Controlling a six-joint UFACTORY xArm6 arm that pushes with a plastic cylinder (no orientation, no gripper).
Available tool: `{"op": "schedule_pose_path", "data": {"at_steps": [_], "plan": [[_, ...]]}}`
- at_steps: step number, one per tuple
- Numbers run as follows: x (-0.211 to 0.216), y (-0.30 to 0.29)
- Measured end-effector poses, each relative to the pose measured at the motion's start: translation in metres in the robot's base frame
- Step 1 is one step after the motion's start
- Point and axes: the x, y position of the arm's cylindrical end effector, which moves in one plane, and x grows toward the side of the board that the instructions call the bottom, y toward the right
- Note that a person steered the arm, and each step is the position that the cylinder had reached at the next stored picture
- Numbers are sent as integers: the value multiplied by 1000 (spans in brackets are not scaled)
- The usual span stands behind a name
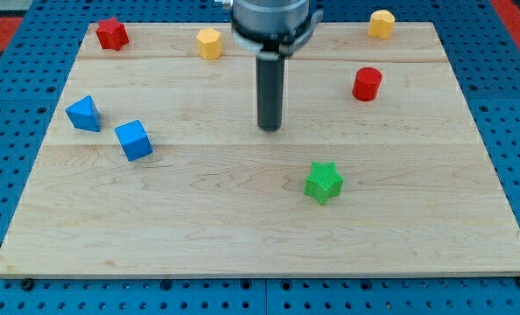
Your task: Slide the red circle to the center right
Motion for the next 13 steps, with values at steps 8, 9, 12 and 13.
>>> {"op": "schedule_pose_path", "data": {"at_steps": [8, 9, 12, 13], "plan": [[-37, 155], [-34, 160], [-33, 164], [-46, 153]]}}
